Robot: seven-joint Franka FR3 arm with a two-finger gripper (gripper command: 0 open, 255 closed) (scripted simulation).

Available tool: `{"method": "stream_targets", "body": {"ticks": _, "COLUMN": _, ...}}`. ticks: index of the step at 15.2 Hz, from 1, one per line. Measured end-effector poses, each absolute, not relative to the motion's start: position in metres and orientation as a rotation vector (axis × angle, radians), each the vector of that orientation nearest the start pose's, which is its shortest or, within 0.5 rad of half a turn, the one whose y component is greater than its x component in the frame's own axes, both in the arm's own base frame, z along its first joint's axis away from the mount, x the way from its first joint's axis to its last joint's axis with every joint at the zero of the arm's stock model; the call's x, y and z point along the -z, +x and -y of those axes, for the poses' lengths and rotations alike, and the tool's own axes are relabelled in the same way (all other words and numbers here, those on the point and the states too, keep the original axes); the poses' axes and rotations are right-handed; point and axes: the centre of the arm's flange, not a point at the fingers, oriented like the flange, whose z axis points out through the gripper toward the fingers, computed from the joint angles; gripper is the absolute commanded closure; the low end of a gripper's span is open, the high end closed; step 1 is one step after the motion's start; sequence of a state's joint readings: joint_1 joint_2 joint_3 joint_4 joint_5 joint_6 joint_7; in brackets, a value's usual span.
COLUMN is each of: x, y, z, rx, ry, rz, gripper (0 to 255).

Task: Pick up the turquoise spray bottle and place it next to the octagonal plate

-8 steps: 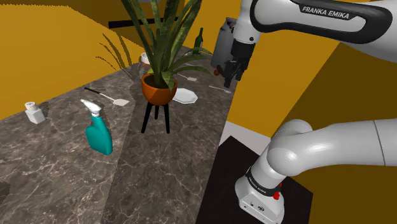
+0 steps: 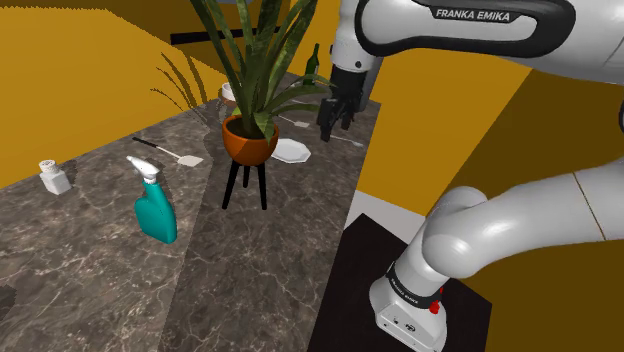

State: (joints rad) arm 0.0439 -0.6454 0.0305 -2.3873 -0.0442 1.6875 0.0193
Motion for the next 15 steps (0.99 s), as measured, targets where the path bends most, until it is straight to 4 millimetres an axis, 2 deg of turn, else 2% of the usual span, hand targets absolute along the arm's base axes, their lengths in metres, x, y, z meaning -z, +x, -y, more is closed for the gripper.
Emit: {"method": "stream_targets", "body": {"ticks": 15, "x": -0.497, "y": 0.452, "z": -0.177, "rx": -0.048, "ry": -3.167, "rz": 0.229, "gripper": 0}}
